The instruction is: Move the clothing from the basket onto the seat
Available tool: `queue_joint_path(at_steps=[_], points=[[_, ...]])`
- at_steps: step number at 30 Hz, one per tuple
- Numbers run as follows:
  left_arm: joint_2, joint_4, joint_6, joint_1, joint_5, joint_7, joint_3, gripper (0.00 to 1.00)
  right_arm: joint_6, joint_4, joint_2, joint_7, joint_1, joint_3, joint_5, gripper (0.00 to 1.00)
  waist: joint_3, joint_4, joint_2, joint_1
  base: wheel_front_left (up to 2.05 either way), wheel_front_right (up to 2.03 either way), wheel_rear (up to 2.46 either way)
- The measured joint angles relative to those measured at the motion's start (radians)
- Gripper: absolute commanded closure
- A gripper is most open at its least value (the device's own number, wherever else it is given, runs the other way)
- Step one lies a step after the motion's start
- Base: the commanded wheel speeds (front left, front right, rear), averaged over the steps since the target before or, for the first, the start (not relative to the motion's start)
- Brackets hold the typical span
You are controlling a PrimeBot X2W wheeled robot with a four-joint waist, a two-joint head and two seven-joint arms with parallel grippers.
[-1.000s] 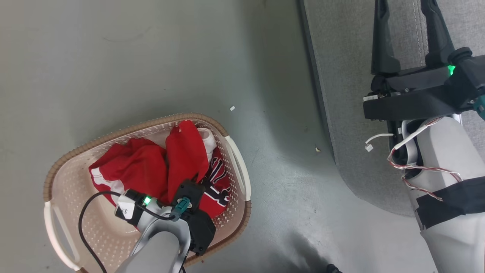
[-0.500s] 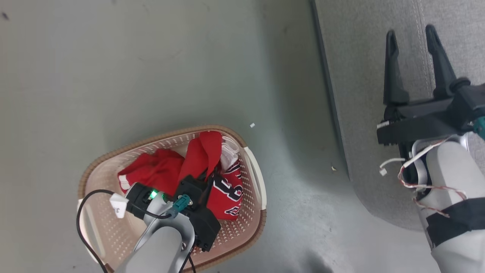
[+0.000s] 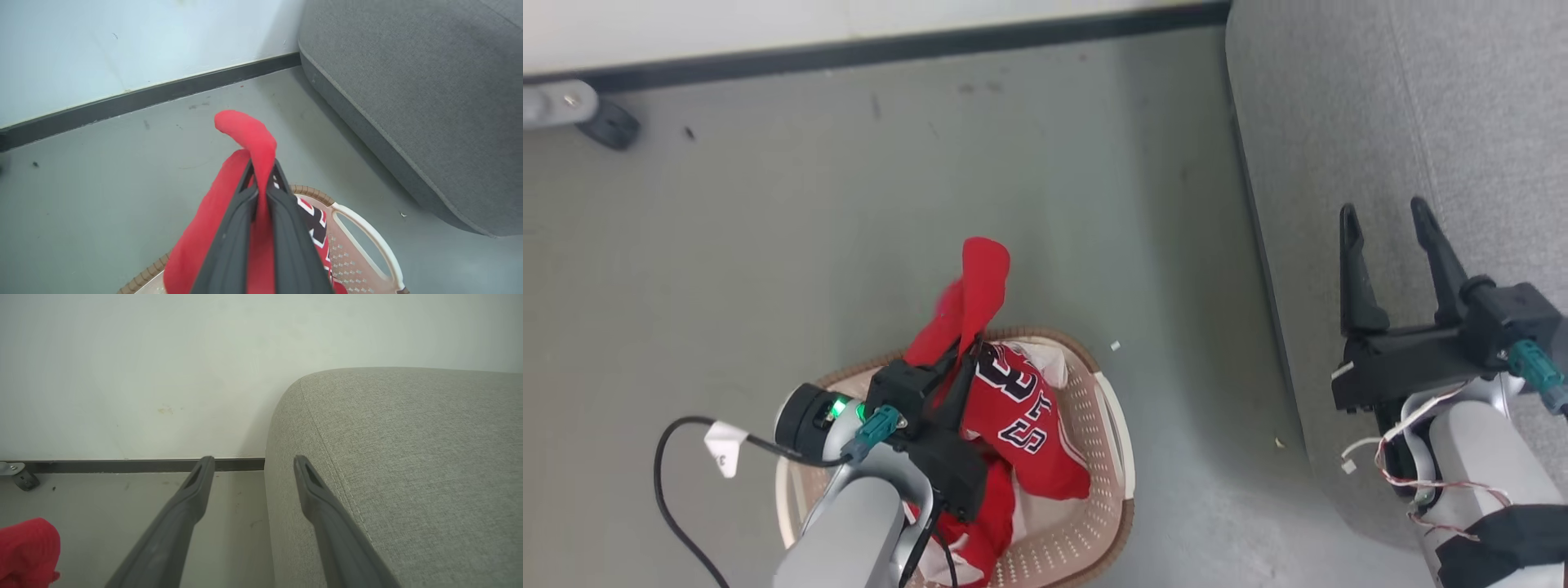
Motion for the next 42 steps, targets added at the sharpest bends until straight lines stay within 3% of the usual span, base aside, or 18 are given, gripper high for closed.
queue_joint_path(at_steps=[14, 33, 42], points=[[0.033, -0.098, -0.059, 0.032, -0.017, 0.0, 0.01, 1.0, 0.031, 0.069, 0.026, 0.0, 0.089, 0.022, 0.0, 0.0, -0.208, 0.047, 0.0, -0.0001, 0.0, 0.0, 0.0], [0.07, -0.172, -0.076, 0.154, -0.061, 0.001, 0.009, 1.0, 0.089, 0.139, 0.053, 0.0, 0.247, 0.07, 0.0, 0.0, -0.49, 0.065, -0.0001, -0.0001, 0.0, 0.0, 0.0], [0.082, -0.246, -0.076, 0.179, -0.069, 0.038, 0.0, 1.0, 0.128, 0.134, 0.069, 0.0, 0.26, 0.146, -0.008, 0.0, -0.57, 0.059, -0.0001, -0.0001, 0.0, 0.0, 0.0]])
